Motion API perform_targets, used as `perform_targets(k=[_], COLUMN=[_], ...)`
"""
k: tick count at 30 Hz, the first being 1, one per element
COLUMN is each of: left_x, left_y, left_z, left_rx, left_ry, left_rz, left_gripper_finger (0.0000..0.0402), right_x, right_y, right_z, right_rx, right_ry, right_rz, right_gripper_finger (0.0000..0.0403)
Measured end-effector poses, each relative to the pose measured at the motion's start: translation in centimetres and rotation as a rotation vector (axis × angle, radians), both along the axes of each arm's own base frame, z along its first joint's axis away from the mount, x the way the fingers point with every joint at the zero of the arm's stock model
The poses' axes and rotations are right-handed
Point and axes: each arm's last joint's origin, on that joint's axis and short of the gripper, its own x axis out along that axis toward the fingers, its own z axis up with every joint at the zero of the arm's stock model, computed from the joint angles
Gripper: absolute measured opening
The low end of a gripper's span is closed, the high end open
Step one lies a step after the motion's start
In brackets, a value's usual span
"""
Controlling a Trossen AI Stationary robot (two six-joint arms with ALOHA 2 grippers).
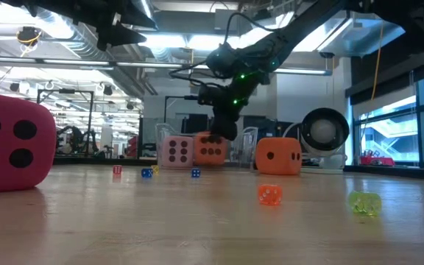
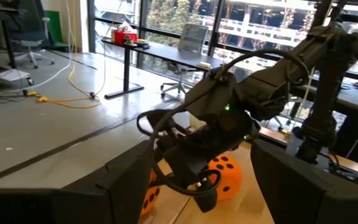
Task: Pick & Place Dice
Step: Put the large orange dice into the transparent bin
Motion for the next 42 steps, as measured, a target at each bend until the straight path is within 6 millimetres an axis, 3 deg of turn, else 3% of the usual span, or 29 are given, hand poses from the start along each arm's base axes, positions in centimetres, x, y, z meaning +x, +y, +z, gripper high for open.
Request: perform_targets(k=[14, 27, 35, 42], left_x=[0.0, 0.0, 0.0, 0.0], left_y=[0.0, 0.0, 0.0, 0.0], left_z=[0.0, 0.0, 0.0, 0.0], left_rx=[0.000, 0.022, 0.021, 0.021], left_ry=[0.000, 0.016, 0.016, 0.015], left_rz=[-0.007, -0.006, -0.006, -0.006], left_gripper_finger=[0.0269, 0.0269, 0.0267, 0.0269], right_x=[0.2, 0.0, -1.2, -5.2], right_y=[0.5, 0.4, 1.7, 3.8], right_z=[-0.1, 0.5, 6.2, 12.5], right_rx=[0.082, -0.013, 0.062, 0.396], right_ry=[-0.026, -0.008, -0.218, -0.375], right_rz=[0.083, -0.005, -0.071, -0.082], right_gripper_finger=[0.0148, 0.0235, 0.0259, 0.0258])
